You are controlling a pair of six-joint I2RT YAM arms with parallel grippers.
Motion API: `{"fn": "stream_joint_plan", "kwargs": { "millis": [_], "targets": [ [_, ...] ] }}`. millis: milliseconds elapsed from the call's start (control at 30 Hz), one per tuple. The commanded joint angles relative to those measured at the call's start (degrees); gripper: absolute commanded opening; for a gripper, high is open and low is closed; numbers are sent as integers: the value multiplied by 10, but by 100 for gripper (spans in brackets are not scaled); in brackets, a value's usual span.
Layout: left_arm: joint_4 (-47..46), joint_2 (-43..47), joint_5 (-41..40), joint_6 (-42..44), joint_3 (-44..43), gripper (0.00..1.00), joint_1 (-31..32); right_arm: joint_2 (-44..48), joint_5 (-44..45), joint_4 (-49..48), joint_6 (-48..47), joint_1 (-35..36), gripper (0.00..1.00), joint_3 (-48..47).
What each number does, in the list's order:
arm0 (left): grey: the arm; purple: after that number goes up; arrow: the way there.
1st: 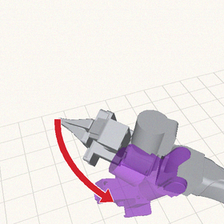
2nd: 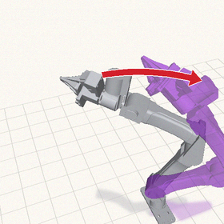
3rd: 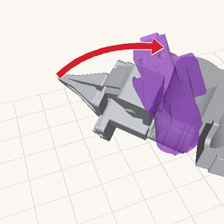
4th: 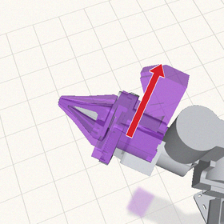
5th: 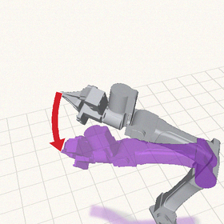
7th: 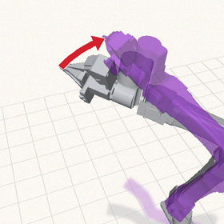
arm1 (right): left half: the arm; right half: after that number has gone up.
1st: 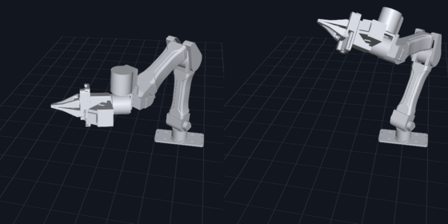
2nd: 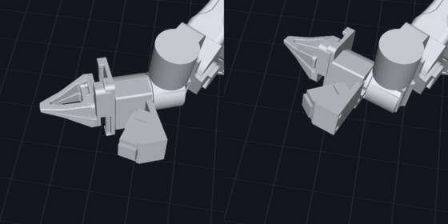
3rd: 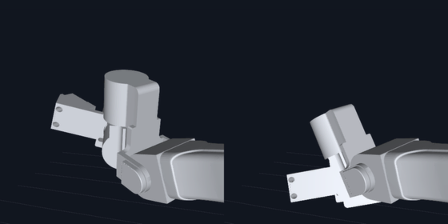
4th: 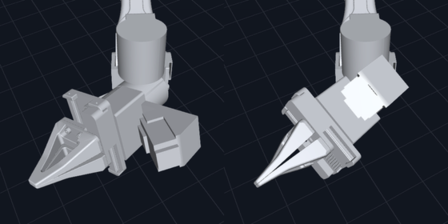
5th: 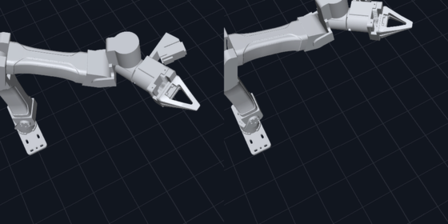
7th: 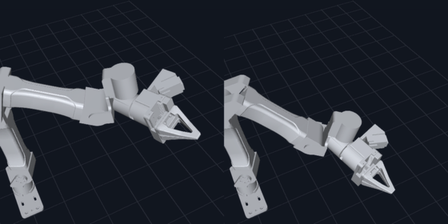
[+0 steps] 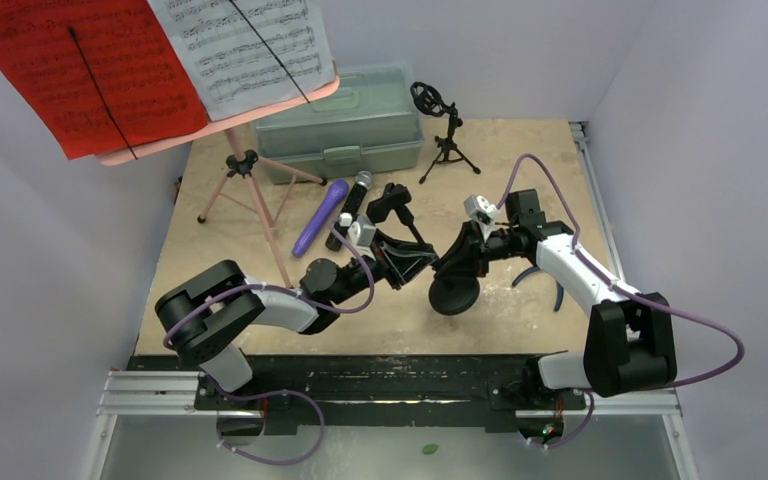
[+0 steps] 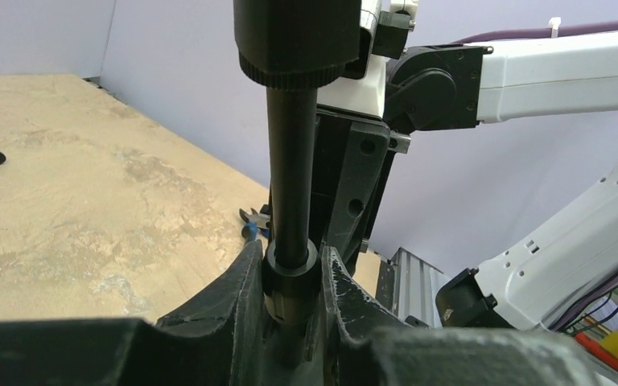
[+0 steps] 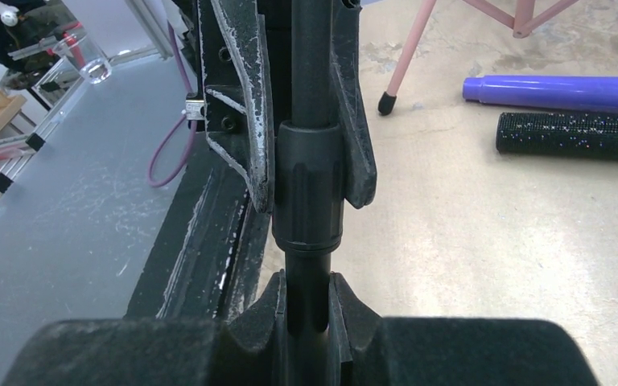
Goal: Pack up the instrument practice props
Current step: Unscrew the knob on the microphone stand.
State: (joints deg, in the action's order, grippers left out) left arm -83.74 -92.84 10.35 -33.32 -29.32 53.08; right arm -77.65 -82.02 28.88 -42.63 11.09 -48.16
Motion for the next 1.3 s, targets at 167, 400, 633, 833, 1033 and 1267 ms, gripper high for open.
{"fn": "stream_joint_plan", "kwargs": {
  "millis": [167, 400, 633, 833, 1033, 1267],
  "targets": [
    [-183, 12, -6, -52, -21, 0, -6, 21, 35, 3, -5, 17, 71, -27],
    [-182, 18, 12, -64, -32, 0, -25, 2, 78, -2, 13, 57, 60, -34],
    [-171, 31, -110, -74, -3, 0, -21, 22, 179, -147, 192, 63, 0, -20],
    [239, 91, -391, -192, -95, 0, 44, 75, 365, -332, 360, 62, 0, 43],
    [526, 67, -430, -340, -249, 0, 54, 69, 473, -359, 398, 62, 0, 54],
    [550, 57, -384, -297, -280, 16, 57, 68, 392, -373, 417, 52, 0, 53]
  ]
}}
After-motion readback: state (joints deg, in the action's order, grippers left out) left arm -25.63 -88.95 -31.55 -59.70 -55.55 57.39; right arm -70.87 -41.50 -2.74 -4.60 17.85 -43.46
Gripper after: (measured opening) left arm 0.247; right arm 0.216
